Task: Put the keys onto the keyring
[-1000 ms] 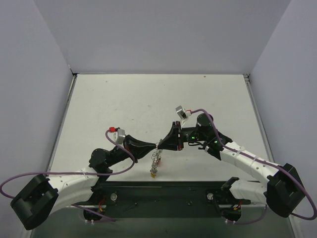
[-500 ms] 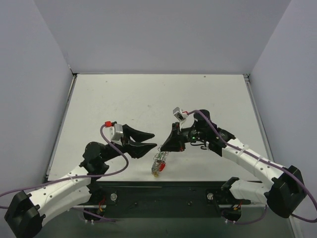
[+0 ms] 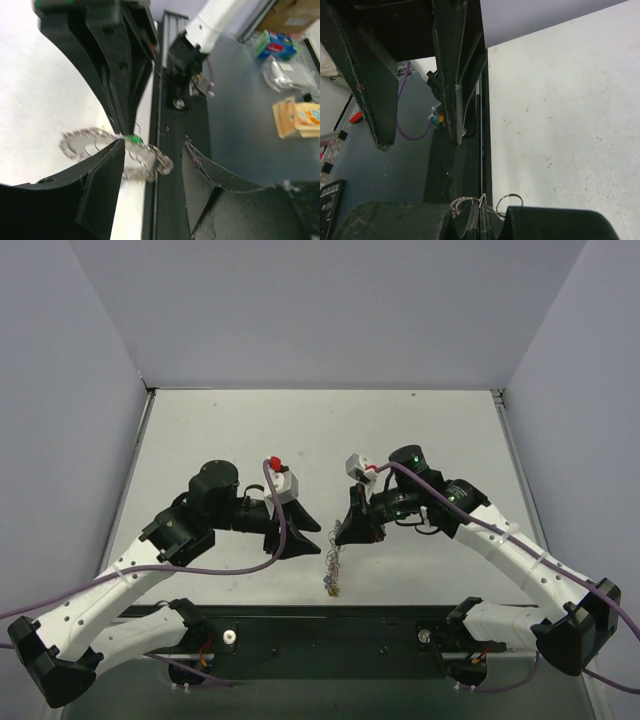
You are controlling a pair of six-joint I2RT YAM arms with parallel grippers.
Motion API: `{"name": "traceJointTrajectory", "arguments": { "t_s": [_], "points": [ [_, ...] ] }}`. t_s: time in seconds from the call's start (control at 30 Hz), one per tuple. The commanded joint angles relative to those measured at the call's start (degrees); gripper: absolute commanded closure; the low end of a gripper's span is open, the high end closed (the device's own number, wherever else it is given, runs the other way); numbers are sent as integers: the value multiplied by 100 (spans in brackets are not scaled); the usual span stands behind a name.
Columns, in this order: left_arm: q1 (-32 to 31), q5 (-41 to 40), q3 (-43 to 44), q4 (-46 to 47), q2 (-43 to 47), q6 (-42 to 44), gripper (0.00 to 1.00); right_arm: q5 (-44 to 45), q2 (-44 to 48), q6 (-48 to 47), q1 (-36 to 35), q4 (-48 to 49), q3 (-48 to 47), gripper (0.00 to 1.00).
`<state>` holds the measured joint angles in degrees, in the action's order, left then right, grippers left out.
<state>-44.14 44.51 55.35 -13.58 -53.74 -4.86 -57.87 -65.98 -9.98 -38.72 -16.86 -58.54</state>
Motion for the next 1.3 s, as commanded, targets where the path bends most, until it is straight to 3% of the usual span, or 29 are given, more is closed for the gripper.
{"name": "traceJointTrajectory", "arguments": {
  "t_s": [0.0, 0.17, 0.3, 0.57, 1.27],
  "points": [
    [28, 585, 344, -1550, -171, 643, 41, -427, -91, -882, -83, -843, -517, 100],
    [11, 1024, 494, -1893, -638, 934, 45, -428, -266, -1225, -276, -1266, -825, 100],
    [11, 1147, 302, -1456, -700, 838, 46, -304, -451, -1349, -426, -1583, -1071, 100],
    [-7, 1068, 55, -787, -656, 513, 50, -357, -644, -1349, -593, -1610, -1185, 100],
    [-306, 532, 81, -514, -1069, 381, 56, -401, -706, -1340, -672, -1575, -1247, 100]
  ]
}}
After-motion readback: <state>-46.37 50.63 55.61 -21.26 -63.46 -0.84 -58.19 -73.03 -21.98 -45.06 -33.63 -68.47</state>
